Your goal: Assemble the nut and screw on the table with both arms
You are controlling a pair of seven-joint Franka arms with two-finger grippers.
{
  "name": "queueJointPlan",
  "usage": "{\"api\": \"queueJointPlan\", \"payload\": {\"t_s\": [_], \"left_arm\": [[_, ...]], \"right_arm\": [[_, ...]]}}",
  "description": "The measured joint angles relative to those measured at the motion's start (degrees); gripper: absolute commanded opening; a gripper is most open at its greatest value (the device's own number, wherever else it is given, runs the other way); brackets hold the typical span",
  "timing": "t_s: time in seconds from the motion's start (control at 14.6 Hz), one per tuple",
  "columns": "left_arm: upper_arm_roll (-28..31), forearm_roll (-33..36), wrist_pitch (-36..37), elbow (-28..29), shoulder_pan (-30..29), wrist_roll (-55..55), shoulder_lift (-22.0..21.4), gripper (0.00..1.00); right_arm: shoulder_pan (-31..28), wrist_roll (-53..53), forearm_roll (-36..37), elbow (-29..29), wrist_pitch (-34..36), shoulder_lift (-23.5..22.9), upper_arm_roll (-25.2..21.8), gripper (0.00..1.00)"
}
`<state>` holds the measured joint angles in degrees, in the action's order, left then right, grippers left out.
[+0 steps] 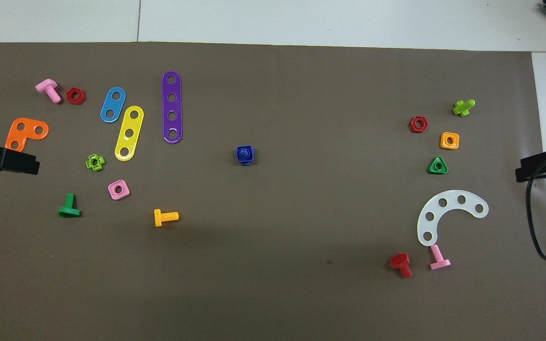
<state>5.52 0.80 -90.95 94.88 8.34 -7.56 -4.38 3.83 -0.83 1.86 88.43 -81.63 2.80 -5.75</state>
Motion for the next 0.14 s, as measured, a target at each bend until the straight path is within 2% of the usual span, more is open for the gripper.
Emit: {"api": "queueJointPlan", "payload": {"t_s": [0.14], "left_arm": [[0.0, 0.0, -0.1, 0.0, 0.0, 0.0, 0.0, 1.0]], "right_arm": [[0.0, 0.0, 0.0, 0.0, 0.0, 0.0, 0.0, 1.0]]}}
